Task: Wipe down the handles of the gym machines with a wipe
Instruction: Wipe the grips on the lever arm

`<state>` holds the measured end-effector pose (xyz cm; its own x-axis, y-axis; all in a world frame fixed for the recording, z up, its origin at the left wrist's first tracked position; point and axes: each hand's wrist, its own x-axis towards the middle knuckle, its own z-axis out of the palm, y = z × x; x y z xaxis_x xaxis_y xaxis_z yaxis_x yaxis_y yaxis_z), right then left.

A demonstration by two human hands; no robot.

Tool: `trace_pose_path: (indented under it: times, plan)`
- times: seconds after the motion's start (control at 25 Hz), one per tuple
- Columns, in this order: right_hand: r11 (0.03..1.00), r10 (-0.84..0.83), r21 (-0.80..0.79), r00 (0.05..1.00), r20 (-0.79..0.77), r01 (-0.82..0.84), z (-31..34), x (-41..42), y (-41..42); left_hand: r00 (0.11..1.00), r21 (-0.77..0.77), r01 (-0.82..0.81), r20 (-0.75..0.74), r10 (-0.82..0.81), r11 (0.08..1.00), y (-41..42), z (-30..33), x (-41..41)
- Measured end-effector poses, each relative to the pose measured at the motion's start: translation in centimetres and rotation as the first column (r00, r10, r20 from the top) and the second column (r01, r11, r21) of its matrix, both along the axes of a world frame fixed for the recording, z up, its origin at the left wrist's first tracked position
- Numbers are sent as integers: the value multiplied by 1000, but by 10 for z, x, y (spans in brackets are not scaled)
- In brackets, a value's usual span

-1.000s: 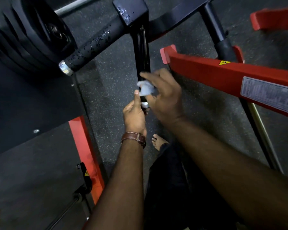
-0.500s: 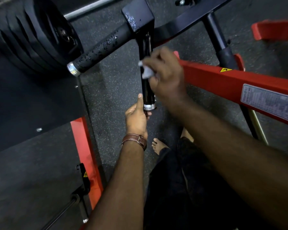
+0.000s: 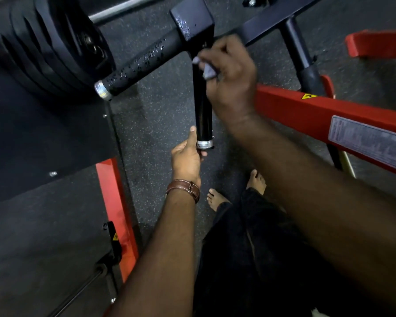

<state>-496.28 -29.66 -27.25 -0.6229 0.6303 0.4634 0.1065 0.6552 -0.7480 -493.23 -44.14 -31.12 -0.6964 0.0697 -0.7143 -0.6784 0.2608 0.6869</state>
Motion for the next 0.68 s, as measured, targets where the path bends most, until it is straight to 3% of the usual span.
trace_pose_path:
  times: [0.16, 0.32, 0.4, 0.48, 0.56, 0.68]
  plan:
    - [981, 196, -51, 961, 196, -190, -19, 72, -50, 1000, 21, -24, -4, 24, 999, 2, 2, -1]
    - [997, 60, -55, 996, 72, -56, -7, 23, -17, 997, 52, -73, 14, 72, 996, 1, -7, -8]
    - [995, 71, -66, 997, 39, -69, -10, 21, -21, 995, 95, -95, 19, 93, 991, 0, -7, -13]
    - [988, 144, -83, 979, 144, -133, -27, 59, -50, 996, 224, -93, 28, 89, 970, 3, 1, -25]
    - [979, 188, -130, 945, 268, -158, -36, 97, -75, 999, 365, -45, 40, 32, 930, 11, 16, -48]
    - [967, 74, -254, 970, 232, -13, -34, 77, -54, 986, 484, 149, -6, -167, 862, 34, 34, -80]
